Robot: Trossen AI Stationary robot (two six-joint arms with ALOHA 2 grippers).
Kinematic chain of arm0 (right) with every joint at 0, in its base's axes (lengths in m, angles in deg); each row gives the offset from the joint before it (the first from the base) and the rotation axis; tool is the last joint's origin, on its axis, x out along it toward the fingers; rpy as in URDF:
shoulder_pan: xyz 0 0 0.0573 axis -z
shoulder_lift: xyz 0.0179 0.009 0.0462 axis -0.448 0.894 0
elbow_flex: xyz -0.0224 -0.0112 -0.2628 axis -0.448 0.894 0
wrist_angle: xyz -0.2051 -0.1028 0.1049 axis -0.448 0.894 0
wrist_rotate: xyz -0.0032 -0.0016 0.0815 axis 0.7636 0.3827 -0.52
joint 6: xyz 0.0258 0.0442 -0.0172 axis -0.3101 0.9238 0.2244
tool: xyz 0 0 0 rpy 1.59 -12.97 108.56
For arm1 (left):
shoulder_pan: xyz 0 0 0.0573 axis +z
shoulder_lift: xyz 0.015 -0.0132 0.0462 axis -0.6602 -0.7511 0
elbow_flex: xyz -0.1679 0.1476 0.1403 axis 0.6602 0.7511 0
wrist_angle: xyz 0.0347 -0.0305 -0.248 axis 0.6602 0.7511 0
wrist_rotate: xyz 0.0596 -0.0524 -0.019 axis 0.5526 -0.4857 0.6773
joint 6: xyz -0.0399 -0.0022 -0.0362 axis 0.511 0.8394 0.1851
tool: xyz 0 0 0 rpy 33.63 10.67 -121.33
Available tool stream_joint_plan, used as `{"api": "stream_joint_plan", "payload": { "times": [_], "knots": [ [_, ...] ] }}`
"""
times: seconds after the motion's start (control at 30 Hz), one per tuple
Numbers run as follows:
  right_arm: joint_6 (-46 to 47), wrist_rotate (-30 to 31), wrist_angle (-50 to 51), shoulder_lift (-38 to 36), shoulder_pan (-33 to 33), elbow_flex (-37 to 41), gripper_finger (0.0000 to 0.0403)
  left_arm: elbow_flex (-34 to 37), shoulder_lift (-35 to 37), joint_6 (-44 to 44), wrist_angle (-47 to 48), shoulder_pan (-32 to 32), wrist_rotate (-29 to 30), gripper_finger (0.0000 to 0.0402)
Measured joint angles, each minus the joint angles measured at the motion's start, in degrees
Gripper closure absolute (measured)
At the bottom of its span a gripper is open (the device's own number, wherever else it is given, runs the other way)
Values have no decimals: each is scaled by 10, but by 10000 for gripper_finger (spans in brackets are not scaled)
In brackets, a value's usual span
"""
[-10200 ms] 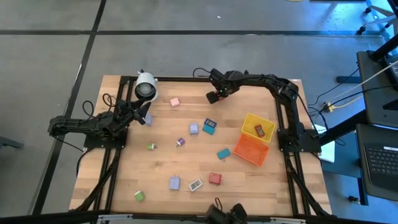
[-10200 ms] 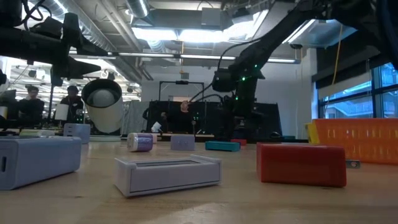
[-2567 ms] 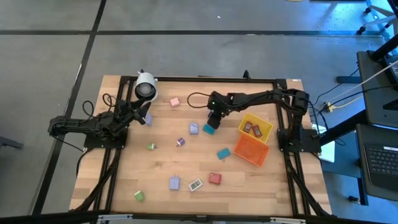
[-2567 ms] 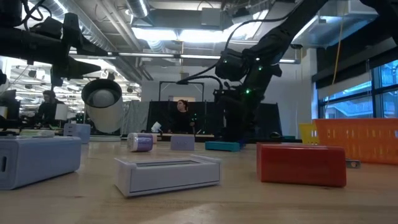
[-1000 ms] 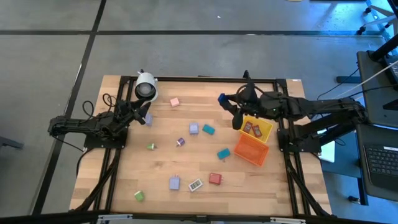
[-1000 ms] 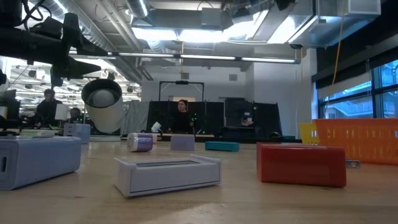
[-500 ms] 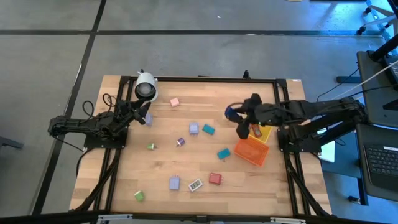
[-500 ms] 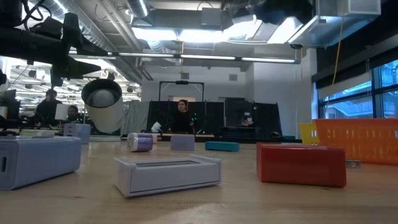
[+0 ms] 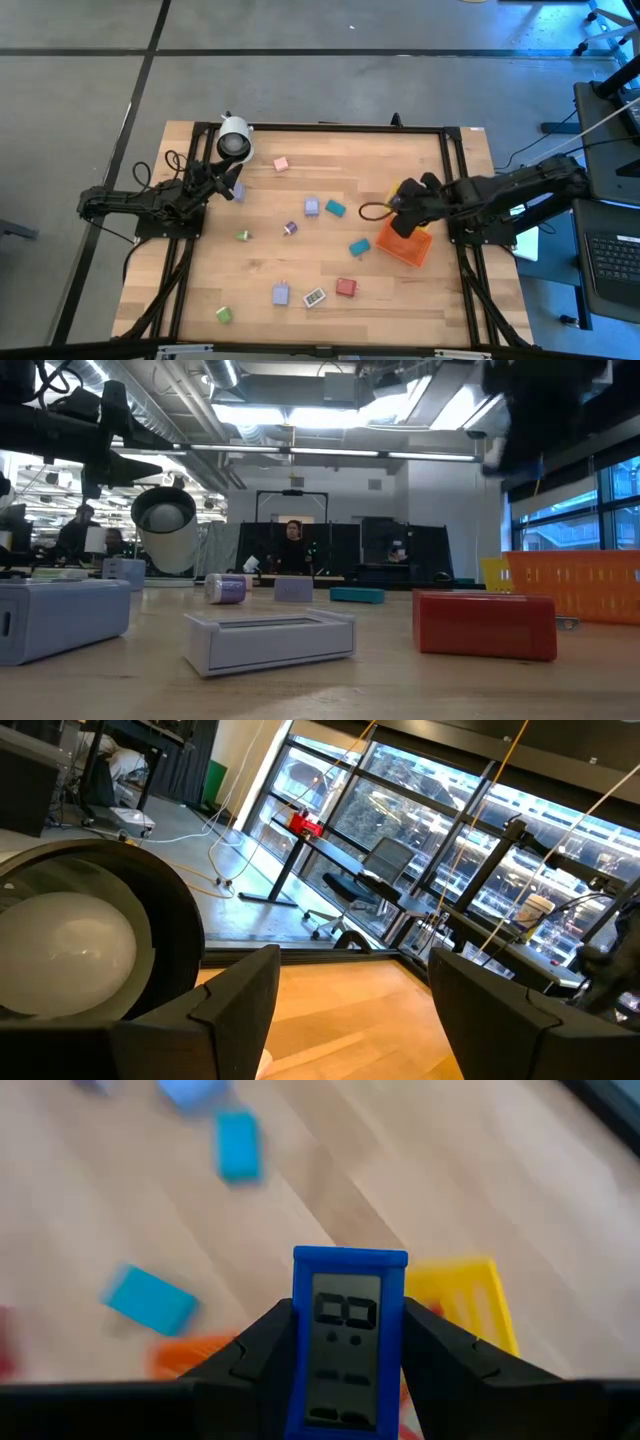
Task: Pick & Place Office items
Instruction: Put the blue digital timer into the yellow basket, then put the top light blue digital timer into the yellow basket
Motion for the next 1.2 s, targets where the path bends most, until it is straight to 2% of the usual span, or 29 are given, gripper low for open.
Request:
{"api": "stream_joint_plan", "payload": {
  "times": [0.33,0.47,0.57,0.9,1.2],
  "knots": [
    [163,-12,-18,0,28,146,244,0,0,0,0,0,0,150],
    [220,-39,-32,0,41,183,233,0,0,0,0,0,0,150],
    [226,-62,-32,0,48,198,223,0,0,0,0,0,0,150],
    [233,-47,-31,0,72,182,171,0,0,0,0,0,0,150],
    [214,-13,-57,0,101,93,113,0,0,0,0,0,0,150]
  ]
}}
